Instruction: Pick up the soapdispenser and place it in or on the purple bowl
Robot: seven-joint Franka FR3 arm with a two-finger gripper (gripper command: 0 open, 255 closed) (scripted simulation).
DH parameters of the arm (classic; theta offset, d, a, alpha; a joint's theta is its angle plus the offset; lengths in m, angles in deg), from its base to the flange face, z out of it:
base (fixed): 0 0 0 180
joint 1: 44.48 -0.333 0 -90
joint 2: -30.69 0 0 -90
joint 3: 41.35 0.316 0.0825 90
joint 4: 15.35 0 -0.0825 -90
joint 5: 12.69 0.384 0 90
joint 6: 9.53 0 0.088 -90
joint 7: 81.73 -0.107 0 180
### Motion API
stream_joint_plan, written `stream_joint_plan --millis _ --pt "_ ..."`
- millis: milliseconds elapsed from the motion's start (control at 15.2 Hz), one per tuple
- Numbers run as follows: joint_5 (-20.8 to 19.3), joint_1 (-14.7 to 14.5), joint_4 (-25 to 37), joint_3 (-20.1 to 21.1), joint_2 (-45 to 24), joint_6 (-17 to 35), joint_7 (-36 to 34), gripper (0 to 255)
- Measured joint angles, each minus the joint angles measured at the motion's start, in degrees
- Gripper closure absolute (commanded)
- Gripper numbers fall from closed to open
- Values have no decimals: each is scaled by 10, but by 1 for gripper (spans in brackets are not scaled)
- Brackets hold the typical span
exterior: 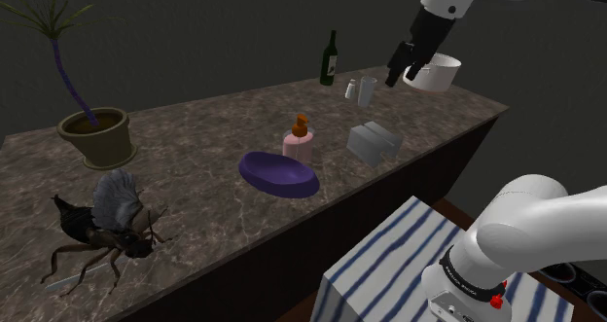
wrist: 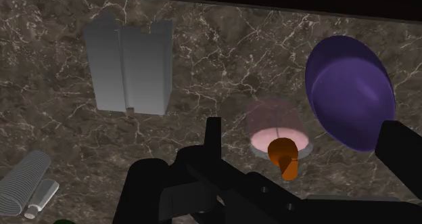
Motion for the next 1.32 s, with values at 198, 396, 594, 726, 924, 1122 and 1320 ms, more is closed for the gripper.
stream_joint_plan --millis 198,396,594,726,924,1122,1320 --pt "2 -3 2 5 -22 14 -4 0" --pt "5 -9 16 14 -79 46 -13 0" --pt "5 -12 44 20 -147 73 -17 0" --pt "6 -17 47 28 -184 100 -25 0" --pt "6 -21 73 37 -244 121 -33 0" --pt "4 -26 107 46 -307 137 -44 0" --pt "0 -30 147 53 -377 155 -52 0"
